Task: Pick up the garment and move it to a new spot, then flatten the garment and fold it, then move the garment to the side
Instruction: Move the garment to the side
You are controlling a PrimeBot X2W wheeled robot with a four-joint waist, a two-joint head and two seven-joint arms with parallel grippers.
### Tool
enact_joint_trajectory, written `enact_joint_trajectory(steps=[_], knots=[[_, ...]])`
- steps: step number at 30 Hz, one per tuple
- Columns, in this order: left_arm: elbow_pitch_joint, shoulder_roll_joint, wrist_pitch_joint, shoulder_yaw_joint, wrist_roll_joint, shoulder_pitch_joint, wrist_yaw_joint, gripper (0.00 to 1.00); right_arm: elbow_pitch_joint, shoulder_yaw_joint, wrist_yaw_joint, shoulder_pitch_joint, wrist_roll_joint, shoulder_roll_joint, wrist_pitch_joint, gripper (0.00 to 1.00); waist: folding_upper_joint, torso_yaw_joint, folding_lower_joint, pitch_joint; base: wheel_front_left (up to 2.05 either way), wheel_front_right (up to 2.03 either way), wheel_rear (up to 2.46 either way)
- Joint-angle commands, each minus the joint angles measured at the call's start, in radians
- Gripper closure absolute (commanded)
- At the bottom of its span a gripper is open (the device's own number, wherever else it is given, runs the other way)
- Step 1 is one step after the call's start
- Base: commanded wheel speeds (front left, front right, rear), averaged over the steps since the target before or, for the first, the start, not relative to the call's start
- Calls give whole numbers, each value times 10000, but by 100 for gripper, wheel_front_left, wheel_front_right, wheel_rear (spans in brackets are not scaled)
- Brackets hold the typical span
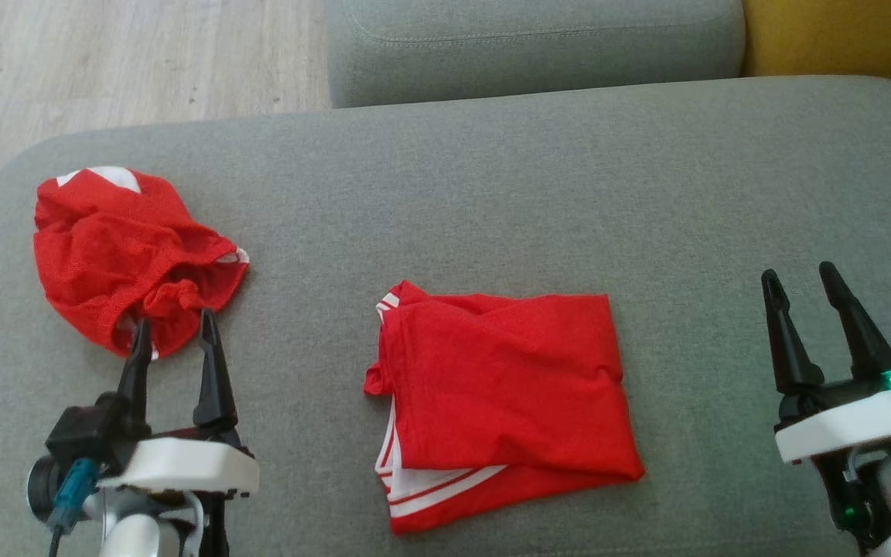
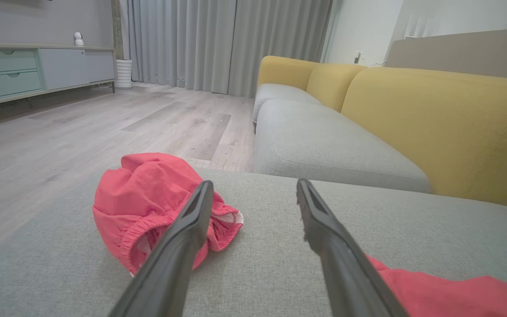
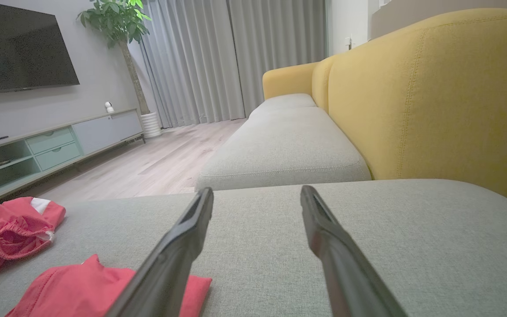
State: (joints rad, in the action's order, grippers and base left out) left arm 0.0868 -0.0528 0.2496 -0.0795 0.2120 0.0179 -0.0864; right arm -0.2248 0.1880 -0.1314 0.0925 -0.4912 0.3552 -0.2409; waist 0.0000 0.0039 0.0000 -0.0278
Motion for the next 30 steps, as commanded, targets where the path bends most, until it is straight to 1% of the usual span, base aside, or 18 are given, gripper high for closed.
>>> enact_joint_trajectory(steps=[1, 7, 10, 13, 15, 18, 23, 26, 30], knots=[[-374, 14, 122, 398, -117, -325, 34, 0, 206, 183, 7, 375, 26, 169, -134, 0, 0, 22, 0, 18, 0, 0, 0], [-336, 21, 122, 319, -122, -322, 44, 0, 93, 425, 7, 449, -25, 232, -97, 0, 0, 119, 0, 61, 0, 0, 0], [-327, 23, 122, 213, -105, -370, 49, 0, -48, 741, 7, 712, -257, 219, 292, 0, 0, 286, 0, 32, 0, 0, 0], [-309, 24, 122, 45, -62, -437, 24, 0, -562, 1024, 7, 1212, -555, 52, 1213, 0, 0, 560, 0, -6, 0, 0, 0], [-284, 24, 122, -38, -27, -482, -16, 0, -1048, 1289, 7, 1582, -656, -45, 2085, 0, 0, 779, 0, -31, 0, 0, 0], [-223, 24, 122, -118, 20, -534, -58, 0, -1947, 1465, 7, 1889, -948, -360, 3487, 0, 0, 1143, 0, -47, 0, 0, 0], [-140, 25, 122, -140, 147, -531, -88, 0, -3305, 995, 7, 1876, -1358, -861, 5353, 0, 0, 1650, 0, -53, 0, 0, 0], [-135, 25, 122, -110, 170, -476, -95, 0, -3689, 725, 7, 1820, -1532, -1149, 6121, 0, 0, 1809, 0, -79, 0, 0, 0], [-123, 25, 122, -121, 171, -475, -85, 0, -3906, 628, 7, 1727, -1890, -1426, 7081, 0, 0, 1928, 0, -90, 0, 0, 0]])
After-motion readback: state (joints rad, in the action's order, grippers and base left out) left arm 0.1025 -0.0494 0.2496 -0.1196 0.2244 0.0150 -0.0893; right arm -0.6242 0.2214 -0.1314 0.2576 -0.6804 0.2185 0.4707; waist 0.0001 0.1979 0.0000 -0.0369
